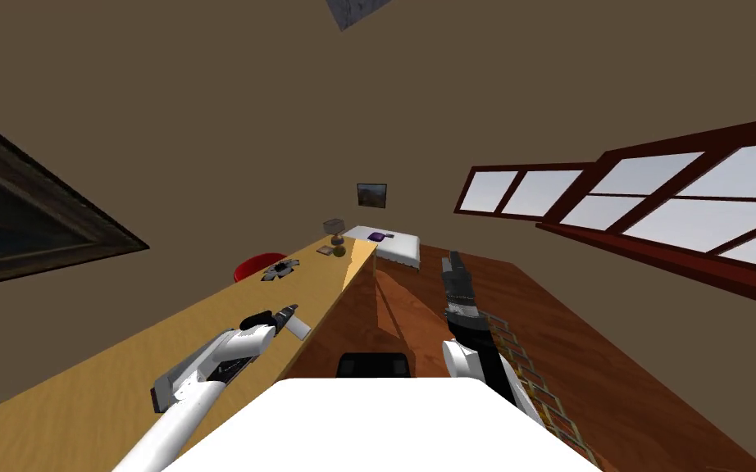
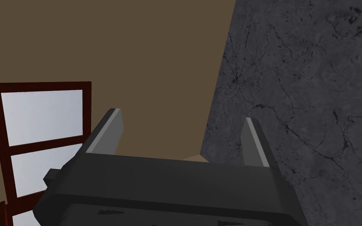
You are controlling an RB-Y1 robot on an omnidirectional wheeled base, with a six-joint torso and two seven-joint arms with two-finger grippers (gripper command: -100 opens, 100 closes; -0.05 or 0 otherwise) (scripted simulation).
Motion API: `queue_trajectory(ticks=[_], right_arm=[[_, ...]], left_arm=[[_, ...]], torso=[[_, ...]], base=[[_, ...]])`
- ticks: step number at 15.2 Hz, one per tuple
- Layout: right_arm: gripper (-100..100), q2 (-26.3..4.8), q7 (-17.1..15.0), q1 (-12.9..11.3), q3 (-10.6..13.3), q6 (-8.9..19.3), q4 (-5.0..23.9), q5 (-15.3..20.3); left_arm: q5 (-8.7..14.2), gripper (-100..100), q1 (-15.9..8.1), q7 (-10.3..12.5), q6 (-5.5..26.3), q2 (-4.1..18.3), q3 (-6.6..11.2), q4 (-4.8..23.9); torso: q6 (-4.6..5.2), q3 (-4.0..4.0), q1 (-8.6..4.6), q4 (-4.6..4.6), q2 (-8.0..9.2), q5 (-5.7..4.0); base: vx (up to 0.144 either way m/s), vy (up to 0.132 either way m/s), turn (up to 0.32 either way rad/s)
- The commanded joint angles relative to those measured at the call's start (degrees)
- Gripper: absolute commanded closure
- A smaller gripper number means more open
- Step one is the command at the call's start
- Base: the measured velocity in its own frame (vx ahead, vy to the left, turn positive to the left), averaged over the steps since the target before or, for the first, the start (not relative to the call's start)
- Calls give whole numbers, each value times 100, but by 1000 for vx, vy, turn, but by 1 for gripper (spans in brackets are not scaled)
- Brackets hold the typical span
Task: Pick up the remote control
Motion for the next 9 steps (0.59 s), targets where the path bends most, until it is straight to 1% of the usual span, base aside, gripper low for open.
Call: queue_trajectory(ticks=[1,2,3,4,5,6,7,8,9], right_arm=[[0,0,0,0,0,0,0,0],[0,0,0,-1,0,0,0,0],[0,0,0,0,0,0,0,0],[0,0,0,0,0,0,0,0],[0,0,0,-1,0,0,0,0],[0,0,0,0,0,0,0,0],[0,0,0,0,0,0,0,0],[0,0,0,0,0,0,0,0],[0,0,0,0,0,0,0,0]], left_arm=[[200,-100,-15,-184,286,26,37,205],[200,-100,-15,-184,397,26,37,205],[200,-100,-15,-184,397,26,37,205],[352,-100,-38,-334,597,34,62,389],[352,-100,-38,-334,684,34,62,389],[499,-100,-59,-479,818,40,85,564],[499,-100,-59,-479,932,40,85,564],[499,-100,-59,-479,959,40,85,564],[638,-100,-79,-618,1118,45,107,728]], torso=[[0,0,0,0,0,0],[3,1,1,1,2,0],[2,1,3,0,1,1],[0,1,2,1,2,1],[3,0,3,1,0,1],[2,0,5,0,-1,2],[3,-3,8,-1,-6,2],[2,-6,10,-2,-10,2],[0,-4,5,-2,-7,2]], base=[[33,52,-146],[41,61,-165],[35,53,-65],[46,61,-167],[48,69,-176],[67,76,-197],[75,78,-164],[44,58,-54],[34,55,-135]])
